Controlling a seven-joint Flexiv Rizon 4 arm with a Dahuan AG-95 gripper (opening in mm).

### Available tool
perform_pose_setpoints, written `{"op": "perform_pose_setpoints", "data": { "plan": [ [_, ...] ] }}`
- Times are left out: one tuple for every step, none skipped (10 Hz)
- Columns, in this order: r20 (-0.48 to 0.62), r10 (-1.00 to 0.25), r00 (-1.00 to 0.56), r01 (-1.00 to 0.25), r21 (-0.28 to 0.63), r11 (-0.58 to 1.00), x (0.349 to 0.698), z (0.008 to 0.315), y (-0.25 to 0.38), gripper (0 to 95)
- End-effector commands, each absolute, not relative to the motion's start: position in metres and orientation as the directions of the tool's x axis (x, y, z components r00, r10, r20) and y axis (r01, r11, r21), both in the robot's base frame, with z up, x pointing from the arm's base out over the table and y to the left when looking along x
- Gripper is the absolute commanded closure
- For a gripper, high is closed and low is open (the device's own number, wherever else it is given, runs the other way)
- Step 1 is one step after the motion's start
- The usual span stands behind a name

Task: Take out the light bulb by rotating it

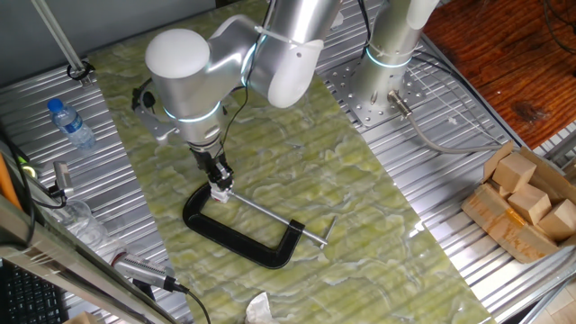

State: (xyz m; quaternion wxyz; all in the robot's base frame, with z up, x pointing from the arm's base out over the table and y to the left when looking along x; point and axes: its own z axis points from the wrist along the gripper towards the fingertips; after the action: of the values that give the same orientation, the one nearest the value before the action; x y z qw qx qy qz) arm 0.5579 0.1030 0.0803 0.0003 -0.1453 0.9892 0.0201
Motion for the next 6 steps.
{"op": "perform_pose_setpoints", "data": {
  "plan": [
    [-0.003,-0.523,-0.852,-0.523,0.029,0.852,0.5573,0.0811,0.1026,95.0],
    [-0.003,-0.573,-0.820,-0.573,0.029,0.819,0.5572,0.0810,0.1028,95.0],
    [-0.004,-0.621,-0.784,-0.621,0.030,0.784,0.5572,0.0810,0.1028,95.0],
    [-0.005,-0.641,-0.768,-0.641,0.030,0.767,0.5572,0.0810,0.1029,95.0],
    [-0.007,-0.690,-0.724,-0.690,0.029,0.724,0.5571,0.0808,0.1034,95.0],
    [-0.008,-0.717,-0.697,-0.717,0.030,0.696,0.5571,0.0807,0.1038,95.0]
  ]
}}
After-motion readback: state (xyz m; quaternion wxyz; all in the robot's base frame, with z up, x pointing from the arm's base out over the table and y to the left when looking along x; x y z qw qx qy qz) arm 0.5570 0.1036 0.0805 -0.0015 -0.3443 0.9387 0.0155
